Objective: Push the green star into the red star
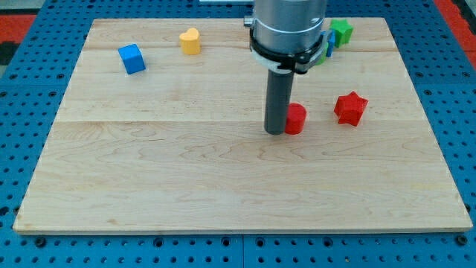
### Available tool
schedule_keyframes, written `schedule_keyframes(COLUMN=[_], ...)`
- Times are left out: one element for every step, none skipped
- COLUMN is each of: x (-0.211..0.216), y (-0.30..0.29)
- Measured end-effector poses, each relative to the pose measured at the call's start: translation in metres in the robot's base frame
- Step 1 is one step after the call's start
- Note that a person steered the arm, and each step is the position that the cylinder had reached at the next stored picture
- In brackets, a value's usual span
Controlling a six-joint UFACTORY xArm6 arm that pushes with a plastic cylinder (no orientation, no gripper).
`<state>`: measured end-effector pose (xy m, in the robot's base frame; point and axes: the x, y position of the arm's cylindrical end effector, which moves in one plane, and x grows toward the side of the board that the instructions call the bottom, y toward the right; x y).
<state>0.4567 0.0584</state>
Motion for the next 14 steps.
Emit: schedule_keyframes(x=[0.002,0.002,0.01,0.011,0.01,0.01,0.0,-0.036,-0.074,-0.096,-0.122,-0.164,-0.219,-0.264], y=[0.018,0.017,-0.014,-0.038,-0.047,-0.05,-0.056,-0.053,-0.044,-0.063,-0.063,-0.063,-0.049,-0.035])
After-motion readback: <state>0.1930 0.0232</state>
